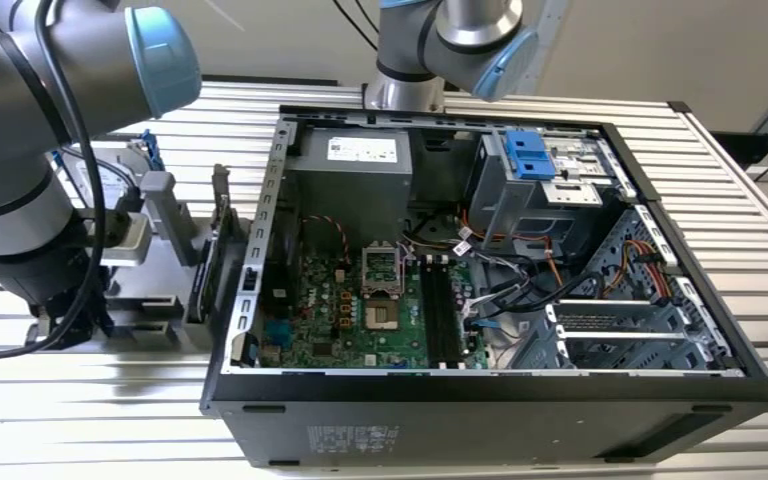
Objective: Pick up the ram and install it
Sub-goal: 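Pick up the ram and move it above insertion slot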
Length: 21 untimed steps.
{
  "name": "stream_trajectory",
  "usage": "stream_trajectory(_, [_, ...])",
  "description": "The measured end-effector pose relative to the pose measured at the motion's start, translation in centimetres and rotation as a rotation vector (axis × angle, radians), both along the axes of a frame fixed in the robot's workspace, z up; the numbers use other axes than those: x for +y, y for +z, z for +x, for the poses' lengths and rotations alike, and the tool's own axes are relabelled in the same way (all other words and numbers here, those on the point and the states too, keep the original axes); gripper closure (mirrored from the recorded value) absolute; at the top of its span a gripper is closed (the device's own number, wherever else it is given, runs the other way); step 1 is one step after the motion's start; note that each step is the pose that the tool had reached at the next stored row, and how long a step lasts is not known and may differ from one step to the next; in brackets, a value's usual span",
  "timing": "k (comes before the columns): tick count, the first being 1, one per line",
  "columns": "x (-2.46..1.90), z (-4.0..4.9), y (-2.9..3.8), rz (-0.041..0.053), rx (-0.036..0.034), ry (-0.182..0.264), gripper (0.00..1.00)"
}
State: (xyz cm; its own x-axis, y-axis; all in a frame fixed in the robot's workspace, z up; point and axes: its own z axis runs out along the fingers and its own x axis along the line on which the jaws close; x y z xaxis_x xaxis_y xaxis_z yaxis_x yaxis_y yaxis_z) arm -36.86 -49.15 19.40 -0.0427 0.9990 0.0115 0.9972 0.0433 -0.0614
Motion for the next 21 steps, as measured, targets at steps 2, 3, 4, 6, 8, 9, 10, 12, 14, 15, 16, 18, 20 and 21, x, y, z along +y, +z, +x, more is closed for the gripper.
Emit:
stream_trajectory(2, [0.0, 0.0, 0.0, 0.0, 0.0, 0.0, 1.0])
stream_trajectory(3, [0.0, 0.0, 0.0, 0.0, 0.0, 0.0, 1.0])
stream_trajectory(4, [0.0, 0.0, 0.0, 0.0, 0.0001, 0.0, 1.0])
stream_trajectory(6, [0.0, 0.0, 0.0, -0.0001, 0.0001, 0.0, 1.0])
stream_trajectory(8, [0.0, 0.0, 0.0, 0.0, 0.0001, 0.0, 1.0])
stream_trajectory(9, [0.0, 0.0, 0.0, 0.0, 0.0001, 0.0, 1.0])
stream_trajectory(10, [0.0, 0.0, 0.0, 0.0, 0.0002, 0.0, 1.0])
stream_trajectory(12, [0.0, 0.0, 0.0, 0.0, 0.0002, 0.0, 1.0])
stream_trajectory(14, [0.0, 0.0, 0.0, -0.0001, 0.0002, 0.0, 1.0])
stream_trajectory(15, [0.0, 0.0, 0.0, 0.0, 0.0002, 0.0, 1.0])
stream_trajectory(16, [0.0, 0.0, 0.0, 0.0, 0.0001, 0.0, 1.0])
stream_trajectory(18, [0.0, 0.0, 0.0, 0.0002, -0.0001, 0.0, 1.0])
stream_trajectory(20, [0.0, 0.0, 0.13, 0.0, 0.0001, 0.0, 1.0])
stream_trajectory(21, [0.0, 0.0, 0.24, 0.0, 0.0002, 0.0, 1.0])
